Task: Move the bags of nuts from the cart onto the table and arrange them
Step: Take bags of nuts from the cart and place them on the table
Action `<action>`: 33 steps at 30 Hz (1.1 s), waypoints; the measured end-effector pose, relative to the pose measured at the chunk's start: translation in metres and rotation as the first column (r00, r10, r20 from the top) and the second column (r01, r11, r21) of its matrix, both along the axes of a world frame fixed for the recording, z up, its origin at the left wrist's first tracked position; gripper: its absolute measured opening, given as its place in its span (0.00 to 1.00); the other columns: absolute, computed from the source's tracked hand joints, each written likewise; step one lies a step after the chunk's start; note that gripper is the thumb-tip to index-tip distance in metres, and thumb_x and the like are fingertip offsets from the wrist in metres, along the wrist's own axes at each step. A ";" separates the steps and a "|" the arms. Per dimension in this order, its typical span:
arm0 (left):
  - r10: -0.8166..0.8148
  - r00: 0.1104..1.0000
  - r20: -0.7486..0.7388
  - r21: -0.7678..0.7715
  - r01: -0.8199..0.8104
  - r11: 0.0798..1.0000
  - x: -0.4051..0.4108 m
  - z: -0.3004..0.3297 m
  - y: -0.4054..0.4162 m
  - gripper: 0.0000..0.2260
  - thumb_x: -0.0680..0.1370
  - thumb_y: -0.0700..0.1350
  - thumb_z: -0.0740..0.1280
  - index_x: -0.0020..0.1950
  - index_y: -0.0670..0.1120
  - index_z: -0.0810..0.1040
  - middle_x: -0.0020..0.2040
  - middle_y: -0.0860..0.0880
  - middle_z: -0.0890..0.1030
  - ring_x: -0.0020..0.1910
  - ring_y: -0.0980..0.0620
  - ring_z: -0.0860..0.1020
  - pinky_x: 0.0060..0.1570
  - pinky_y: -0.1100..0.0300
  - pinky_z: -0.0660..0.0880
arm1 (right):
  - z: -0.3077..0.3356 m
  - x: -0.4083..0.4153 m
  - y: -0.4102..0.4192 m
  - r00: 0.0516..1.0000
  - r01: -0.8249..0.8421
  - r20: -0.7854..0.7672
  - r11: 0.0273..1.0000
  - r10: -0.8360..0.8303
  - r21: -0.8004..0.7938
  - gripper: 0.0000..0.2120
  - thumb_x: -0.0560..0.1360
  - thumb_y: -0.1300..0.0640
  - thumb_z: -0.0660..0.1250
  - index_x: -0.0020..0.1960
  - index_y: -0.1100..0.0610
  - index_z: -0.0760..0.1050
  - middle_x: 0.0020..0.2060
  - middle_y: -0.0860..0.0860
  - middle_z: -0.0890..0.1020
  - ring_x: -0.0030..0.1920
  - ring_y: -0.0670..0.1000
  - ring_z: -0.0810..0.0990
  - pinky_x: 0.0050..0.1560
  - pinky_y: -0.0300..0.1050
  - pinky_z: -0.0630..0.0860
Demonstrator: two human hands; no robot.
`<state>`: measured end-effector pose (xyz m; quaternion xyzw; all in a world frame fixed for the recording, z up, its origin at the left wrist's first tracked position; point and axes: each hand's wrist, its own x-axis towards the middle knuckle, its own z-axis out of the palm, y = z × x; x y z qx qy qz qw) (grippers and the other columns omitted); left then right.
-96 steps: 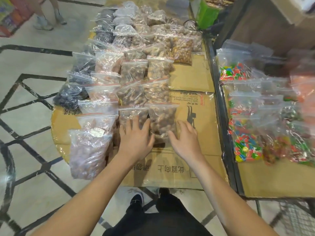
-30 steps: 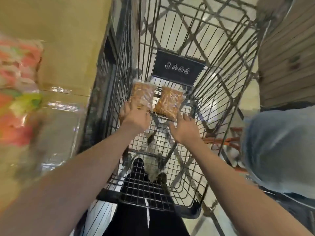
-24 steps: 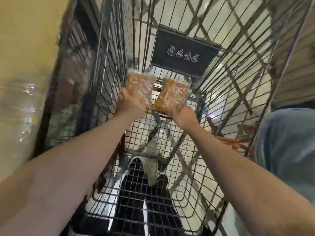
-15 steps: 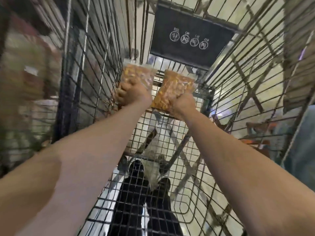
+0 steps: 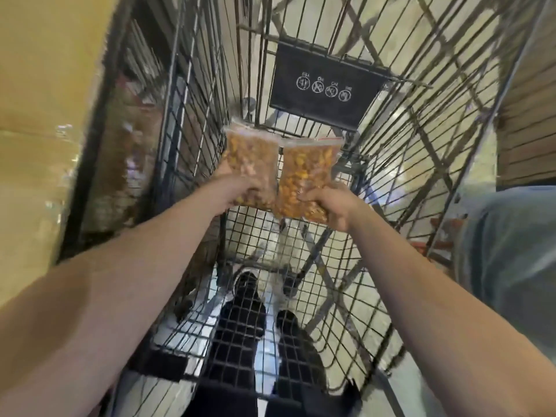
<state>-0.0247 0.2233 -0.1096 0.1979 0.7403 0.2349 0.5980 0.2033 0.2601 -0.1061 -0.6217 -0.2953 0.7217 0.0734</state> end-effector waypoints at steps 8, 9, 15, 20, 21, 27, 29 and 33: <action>0.177 0.934 0.310 0.076 -0.209 0.975 -0.001 0.137 -0.120 0.11 0.71 0.49 0.74 0.51 0.49 0.78 0.32 0.53 0.82 0.27 0.56 0.80 0.25 0.64 0.74 | 0.118 0.048 -0.094 0.941 -0.022 -0.339 1.000 0.018 -0.007 0.55 0.63 0.60 0.85 0.81 0.51 0.59 0.66 0.60 0.81 0.64 0.62 0.81 0.62 0.66 0.79; 0.183 0.926 0.330 0.096 -0.226 0.969 0.001 0.152 -0.136 0.11 0.72 0.48 0.73 0.52 0.49 0.78 0.32 0.53 0.82 0.26 0.56 0.80 0.24 0.64 0.74 | 0.135 0.052 -0.105 0.927 -0.045 -0.371 0.999 0.045 0.007 0.54 0.62 0.60 0.86 0.80 0.51 0.60 0.67 0.61 0.80 0.65 0.63 0.80 0.65 0.68 0.76; 0.205 0.906 0.370 0.266 -0.315 0.911 0.012 0.232 -0.229 0.22 0.78 0.38 0.70 0.72 0.41 0.73 0.63 0.39 0.82 0.59 0.40 0.82 0.54 0.44 0.81 | 0.204 0.054 -0.154 0.858 -0.112 -0.505 0.993 0.087 -0.019 0.49 0.59 0.59 0.86 0.75 0.53 0.66 0.66 0.62 0.81 0.67 0.64 0.79 0.67 0.65 0.75; 0.388 0.872 0.297 0.334 -0.476 0.814 0.025 0.294 -0.303 0.27 0.71 0.43 0.76 0.69 0.41 0.75 0.55 0.44 0.86 0.51 0.48 0.86 0.46 0.53 0.83 | 0.271 0.028 -0.187 0.873 -0.264 -0.403 0.961 0.275 0.084 0.30 0.67 0.57 0.77 0.66 0.57 0.72 0.53 0.58 0.87 0.53 0.56 0.87 0.54 0.55 0.85; 0.412 0.859 0.303 0.335 -0.501 0.798 0.026 0.303 -0.319 0.29 0.70 0.45 0.77 0.70 0.44 0.75 0.57 0.44 0.85 0.54 0.46 0.85 0.50 0.49 0.83 | 0.283 0.023 -0.192 0.859 -0.319 -0.386 0.941 0.337 0.112 0.29 0.65 0.56 0.78 0.63 0.57 0.73 0.49 0.56 0.87 0.49 0.55 0.88 0.48 0.50 0.86; 0.510 0.771 0.380 0.337 -0.629 0.700 0.037 0.346 -0.422 0.21 0.72 0.37 0.73 0.65 0.45 0.78 0.56 0.41 0.85 0.53 0.46 0.85 0.54 0.46 0.82 | 0.324 -0.003 -0.234 0.697 -0.558 -0.368 0.788 0.616 0.260 0.38 0.61 0.57 0.85 0.67 0.59 0.73 0.56 0.58 0.87 0.57 0.60 0.86 0.49 0.52 0.85; 0.566 0.711 0.417 0.319 -0.698 0.642 0.041 0.349 -0.459 0.24 0.71 0.36 0.75 0.66 0.44 0.79 0.59 0.40 0.84 0.56 0.44 0.84 0.53 0.46 0.83 | 0.333 -0.016 -0.257 0.676 -0.577 -0.371 0.771 0.636 0.270 0.27 0.68 0.62 0.77 0.64 0.59 0.74 0.53 0.57 0.88 0.54 0.60 0.87 0.48 0.52 0.86; 0.686 0.604 0.407 0.306 -0.797 0.521 0.056 0.350 -0.532 0.22 0.69 0.38 0.76 0.63 0.42 0.81 0.61 0.39 0.83 0.55 0.43 0.84 0.57 0.44 0.81 | 0.347 -0.051 -0.312 0.611 -0.656 -0.346 0.700 0.712 0.283 0.10 0.74 0.68 0.71 0.54 0.58 0.77 0.40 0.52 0.88 0.39 0.52 0.88 0.37 0.48 0.85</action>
